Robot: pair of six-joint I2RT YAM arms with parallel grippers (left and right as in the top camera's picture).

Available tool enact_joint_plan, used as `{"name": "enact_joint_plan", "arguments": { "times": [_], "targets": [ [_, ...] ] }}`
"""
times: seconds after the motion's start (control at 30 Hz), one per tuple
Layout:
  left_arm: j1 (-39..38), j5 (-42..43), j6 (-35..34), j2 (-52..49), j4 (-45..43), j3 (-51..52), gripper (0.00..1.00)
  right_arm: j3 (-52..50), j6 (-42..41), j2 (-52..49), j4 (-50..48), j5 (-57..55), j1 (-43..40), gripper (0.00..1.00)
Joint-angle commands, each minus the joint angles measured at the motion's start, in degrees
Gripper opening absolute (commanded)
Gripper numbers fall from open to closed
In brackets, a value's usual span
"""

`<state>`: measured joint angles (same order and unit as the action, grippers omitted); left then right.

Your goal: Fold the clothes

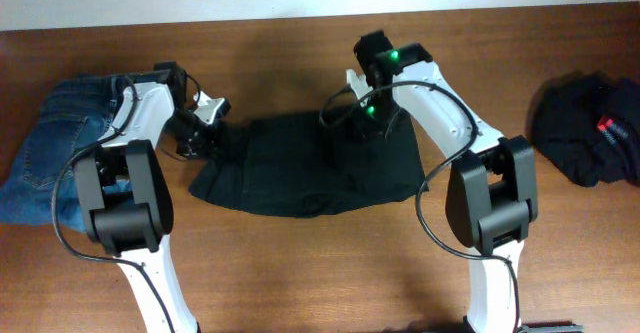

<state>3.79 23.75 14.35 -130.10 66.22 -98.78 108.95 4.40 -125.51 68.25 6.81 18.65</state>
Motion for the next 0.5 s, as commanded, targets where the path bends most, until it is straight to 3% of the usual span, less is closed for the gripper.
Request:
{"name": "enact_joint_plan", "arguments": {
  "times": [0.0,0.2,0.47],
  "targets": [
    [2.9,-5.0,0.3,3.7,0.6,-3.0,0.00,7.0,-0.2,5.8,2.1,0.5,-1.0,0.43],
    [5.8,-16.2,-3.7,8.5,0.6,-3.9,0.00,11.1,-0.4,8.3,5.8,0.3,-4.1,0.42],
    [9.7,-16.6,-5.8,12.5,1.3,-7.2,0.00,11.3,-0.4,9.4,7.5,0.3,-10.9,0.42]
  ]
}}
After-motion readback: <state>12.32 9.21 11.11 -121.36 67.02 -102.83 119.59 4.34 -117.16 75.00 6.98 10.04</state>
